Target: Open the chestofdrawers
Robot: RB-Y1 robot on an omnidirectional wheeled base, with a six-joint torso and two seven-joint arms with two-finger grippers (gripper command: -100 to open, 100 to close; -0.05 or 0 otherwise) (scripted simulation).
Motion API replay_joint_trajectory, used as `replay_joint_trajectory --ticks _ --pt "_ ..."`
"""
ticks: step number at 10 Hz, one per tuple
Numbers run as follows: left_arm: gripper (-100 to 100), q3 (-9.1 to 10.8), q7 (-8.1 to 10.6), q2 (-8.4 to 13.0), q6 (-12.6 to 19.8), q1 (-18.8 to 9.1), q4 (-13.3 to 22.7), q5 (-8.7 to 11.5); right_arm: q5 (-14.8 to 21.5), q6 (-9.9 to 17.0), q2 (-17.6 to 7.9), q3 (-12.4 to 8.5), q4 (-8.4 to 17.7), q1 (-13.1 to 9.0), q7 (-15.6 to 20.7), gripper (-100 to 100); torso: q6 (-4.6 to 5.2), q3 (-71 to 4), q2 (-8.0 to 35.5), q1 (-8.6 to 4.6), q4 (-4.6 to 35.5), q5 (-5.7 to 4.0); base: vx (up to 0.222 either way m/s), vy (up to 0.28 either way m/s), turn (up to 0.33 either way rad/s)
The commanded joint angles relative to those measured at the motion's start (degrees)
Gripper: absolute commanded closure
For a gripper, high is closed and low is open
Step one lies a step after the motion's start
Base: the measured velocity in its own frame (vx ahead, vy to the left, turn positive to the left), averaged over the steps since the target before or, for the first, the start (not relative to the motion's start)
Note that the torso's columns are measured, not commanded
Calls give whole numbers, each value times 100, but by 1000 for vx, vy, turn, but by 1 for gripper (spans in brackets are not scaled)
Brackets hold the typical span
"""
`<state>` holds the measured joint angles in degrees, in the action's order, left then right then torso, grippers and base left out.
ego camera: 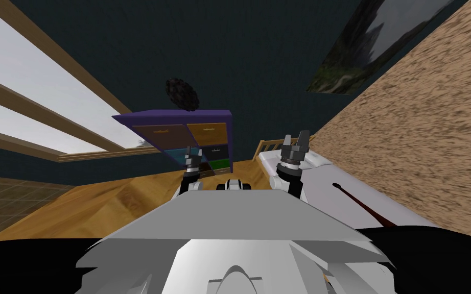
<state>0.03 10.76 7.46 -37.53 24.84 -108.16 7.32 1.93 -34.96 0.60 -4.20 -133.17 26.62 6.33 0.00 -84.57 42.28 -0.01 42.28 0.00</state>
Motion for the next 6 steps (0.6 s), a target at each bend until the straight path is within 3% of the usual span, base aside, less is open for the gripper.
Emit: replay_joint_trajectory --ticks 1,6 --pt "-100 -1 16 -48 0 -65 281 37 0 0 0 0 0 0 0 0 0 -2 -4 0 -1 0 46 -50 8" --pt "-100 16 70 -22 -37 -182 885 127 0 0 0 0 0 0 0 0 0 -1 -2 0 0 0 42 -53 10"
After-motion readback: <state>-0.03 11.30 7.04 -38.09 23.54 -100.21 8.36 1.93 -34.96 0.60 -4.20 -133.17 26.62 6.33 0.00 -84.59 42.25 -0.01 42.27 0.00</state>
